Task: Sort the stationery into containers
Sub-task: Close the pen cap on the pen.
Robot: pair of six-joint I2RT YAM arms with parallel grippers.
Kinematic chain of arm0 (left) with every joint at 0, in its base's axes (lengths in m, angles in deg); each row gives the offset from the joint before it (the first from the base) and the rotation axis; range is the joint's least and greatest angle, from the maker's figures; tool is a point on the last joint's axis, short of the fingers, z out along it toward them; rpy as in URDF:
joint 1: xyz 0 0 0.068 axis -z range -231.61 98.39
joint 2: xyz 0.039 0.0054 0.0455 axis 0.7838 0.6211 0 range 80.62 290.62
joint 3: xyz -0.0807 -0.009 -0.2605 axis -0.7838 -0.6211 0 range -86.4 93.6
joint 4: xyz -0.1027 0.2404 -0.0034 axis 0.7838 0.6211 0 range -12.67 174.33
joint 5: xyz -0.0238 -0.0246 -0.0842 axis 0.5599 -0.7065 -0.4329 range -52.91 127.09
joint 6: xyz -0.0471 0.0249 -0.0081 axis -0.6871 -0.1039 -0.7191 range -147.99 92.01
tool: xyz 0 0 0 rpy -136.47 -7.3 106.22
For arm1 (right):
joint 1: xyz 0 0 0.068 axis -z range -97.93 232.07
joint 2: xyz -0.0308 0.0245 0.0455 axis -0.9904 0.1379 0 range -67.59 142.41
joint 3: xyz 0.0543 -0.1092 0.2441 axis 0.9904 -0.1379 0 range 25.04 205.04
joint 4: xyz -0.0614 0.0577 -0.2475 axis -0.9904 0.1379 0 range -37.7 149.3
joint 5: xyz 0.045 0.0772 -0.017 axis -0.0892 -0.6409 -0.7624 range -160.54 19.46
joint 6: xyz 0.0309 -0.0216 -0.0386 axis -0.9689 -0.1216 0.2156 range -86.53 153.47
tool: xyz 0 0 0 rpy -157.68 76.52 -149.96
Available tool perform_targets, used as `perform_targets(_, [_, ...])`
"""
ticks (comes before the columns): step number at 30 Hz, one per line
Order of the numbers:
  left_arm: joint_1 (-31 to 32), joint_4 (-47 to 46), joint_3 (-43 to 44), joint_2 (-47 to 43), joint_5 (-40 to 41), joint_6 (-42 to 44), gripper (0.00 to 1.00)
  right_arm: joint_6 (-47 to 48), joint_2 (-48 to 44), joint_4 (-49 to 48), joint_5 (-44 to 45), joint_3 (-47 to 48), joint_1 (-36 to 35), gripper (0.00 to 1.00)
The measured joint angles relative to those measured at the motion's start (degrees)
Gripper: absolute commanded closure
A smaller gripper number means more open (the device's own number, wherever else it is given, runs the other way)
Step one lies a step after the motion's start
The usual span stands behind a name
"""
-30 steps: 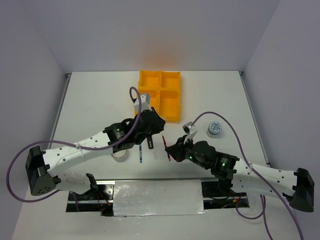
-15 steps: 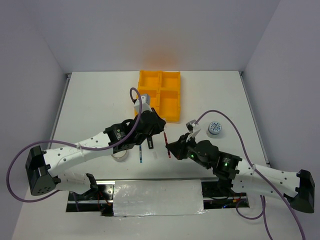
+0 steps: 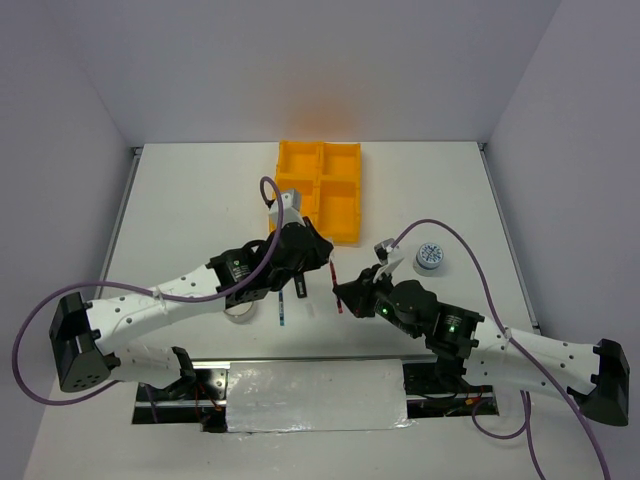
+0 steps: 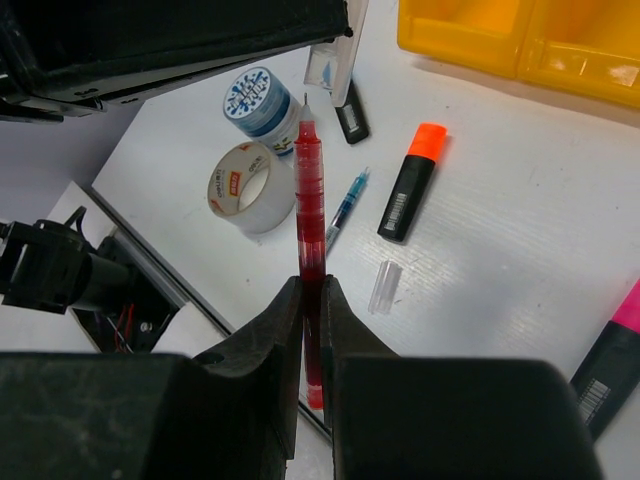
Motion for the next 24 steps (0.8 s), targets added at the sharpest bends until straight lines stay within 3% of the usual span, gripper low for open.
perform_targets(24, [0.0, -3.4, -2.9, -1.1, -0.9, 0.0, 0.95, -2.2, 2.1, 1.5, 3.2, 2.3, 0.0, 1.0])
